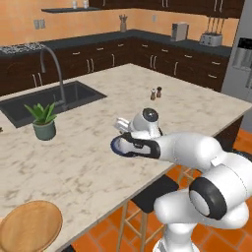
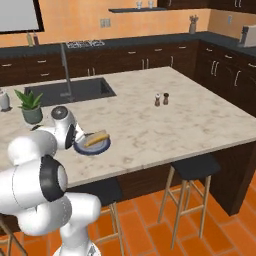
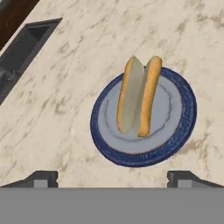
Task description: Place one bun and one sausage from the bowl on each plate.
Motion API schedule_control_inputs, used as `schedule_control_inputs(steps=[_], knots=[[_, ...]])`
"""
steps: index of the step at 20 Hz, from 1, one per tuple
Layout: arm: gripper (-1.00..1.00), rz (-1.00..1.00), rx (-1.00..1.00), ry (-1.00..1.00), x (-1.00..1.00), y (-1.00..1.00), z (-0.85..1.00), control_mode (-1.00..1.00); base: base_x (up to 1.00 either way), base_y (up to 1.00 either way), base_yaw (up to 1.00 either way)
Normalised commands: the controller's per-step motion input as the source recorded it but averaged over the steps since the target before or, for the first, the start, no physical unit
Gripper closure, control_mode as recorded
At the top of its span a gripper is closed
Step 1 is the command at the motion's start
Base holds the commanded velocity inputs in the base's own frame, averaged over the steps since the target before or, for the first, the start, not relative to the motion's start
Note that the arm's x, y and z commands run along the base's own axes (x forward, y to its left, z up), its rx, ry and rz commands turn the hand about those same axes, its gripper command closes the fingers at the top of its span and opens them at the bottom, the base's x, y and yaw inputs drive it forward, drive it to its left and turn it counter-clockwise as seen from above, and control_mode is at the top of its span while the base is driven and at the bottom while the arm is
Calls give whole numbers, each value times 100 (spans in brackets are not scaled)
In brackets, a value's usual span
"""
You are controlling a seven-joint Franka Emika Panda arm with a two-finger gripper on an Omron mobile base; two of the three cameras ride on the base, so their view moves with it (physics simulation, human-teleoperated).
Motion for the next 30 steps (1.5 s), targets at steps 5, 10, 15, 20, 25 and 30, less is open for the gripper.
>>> schedule_control_inputs(steps=[5,10,15,20,25,30], knots=[[-100,0,0,0,0,0,0,100,-100,20,54],[-100,0,0,0,0,0,0,100,-96,55,54],[-100,0,0,0,0,0,0,100,-2,96,46],[-100,0,0,0,0,0,0,100,78,100,12],[-100,0,0,0,0,0,0,100,82,91,-6],[-100,0,0,0,0,0,0,100,30,-11,-18]])
